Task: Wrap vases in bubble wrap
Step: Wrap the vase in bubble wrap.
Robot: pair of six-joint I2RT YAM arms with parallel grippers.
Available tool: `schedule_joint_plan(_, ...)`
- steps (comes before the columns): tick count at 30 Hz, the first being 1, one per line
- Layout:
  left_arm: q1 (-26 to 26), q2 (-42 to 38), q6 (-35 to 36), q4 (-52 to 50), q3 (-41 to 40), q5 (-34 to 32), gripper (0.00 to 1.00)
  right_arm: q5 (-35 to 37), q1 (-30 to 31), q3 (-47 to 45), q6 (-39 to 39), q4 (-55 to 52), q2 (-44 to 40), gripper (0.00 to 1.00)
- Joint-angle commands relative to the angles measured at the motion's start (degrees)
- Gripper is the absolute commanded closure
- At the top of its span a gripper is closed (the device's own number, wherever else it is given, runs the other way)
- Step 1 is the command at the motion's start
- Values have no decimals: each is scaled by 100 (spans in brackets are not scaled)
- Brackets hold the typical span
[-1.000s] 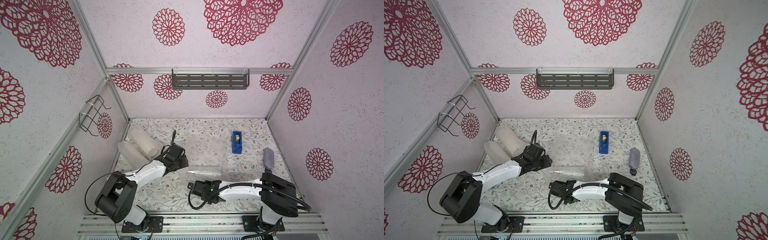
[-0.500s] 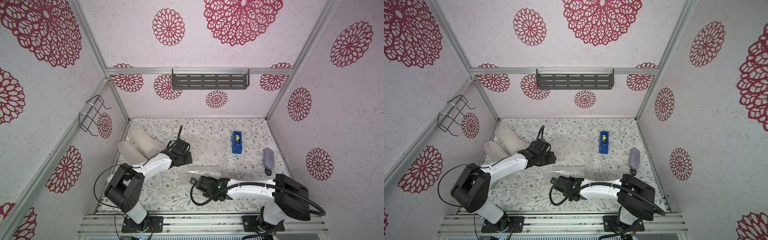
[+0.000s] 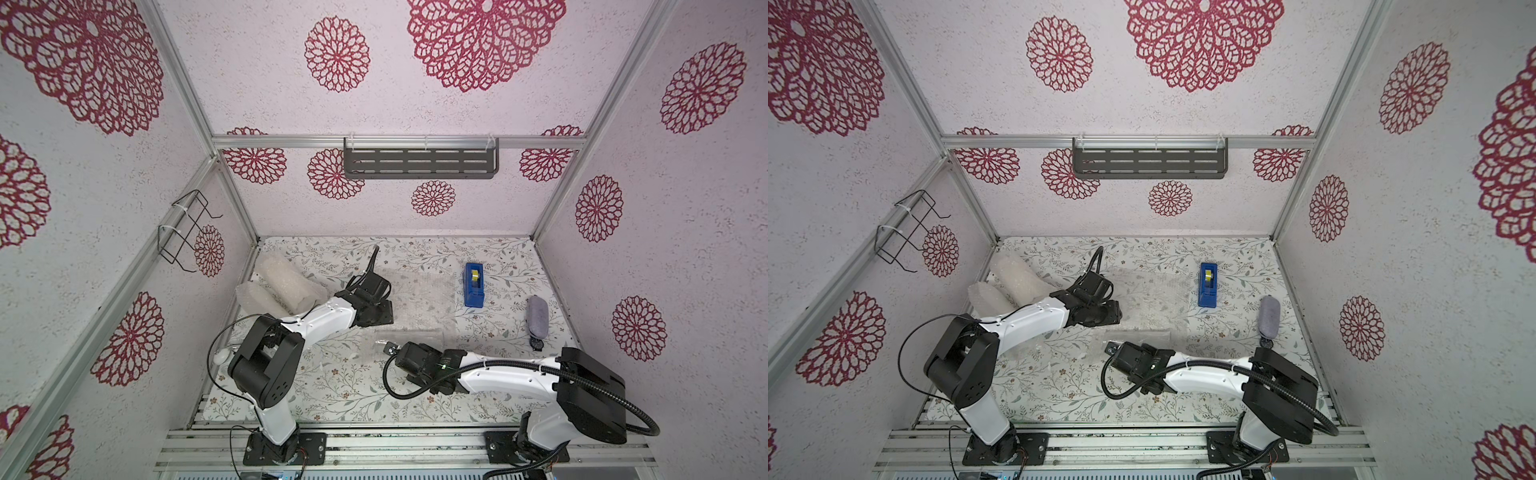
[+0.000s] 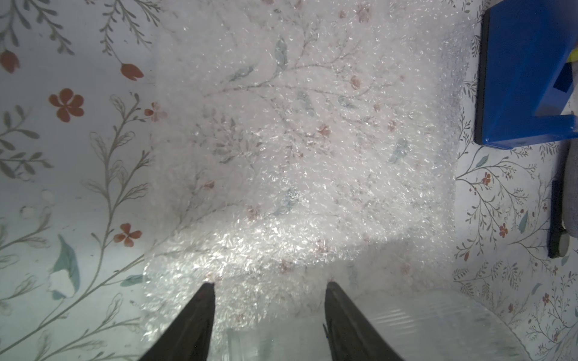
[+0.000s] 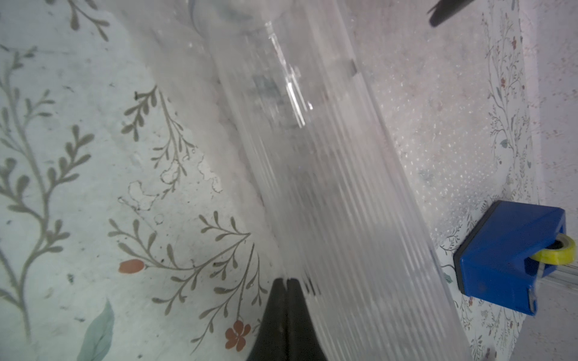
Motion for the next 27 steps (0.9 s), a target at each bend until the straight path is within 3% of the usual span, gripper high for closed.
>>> schedule_joint_plan(1, -68, 152, 198, -113, 162, 102, 41, 225, -73, 103, 77, 154, -238, 100)
schedule_joint_plan(27, -94, 606, 276, 124, 402, 635, 41, 422, -553, 1, -90, 990, -410, 100)
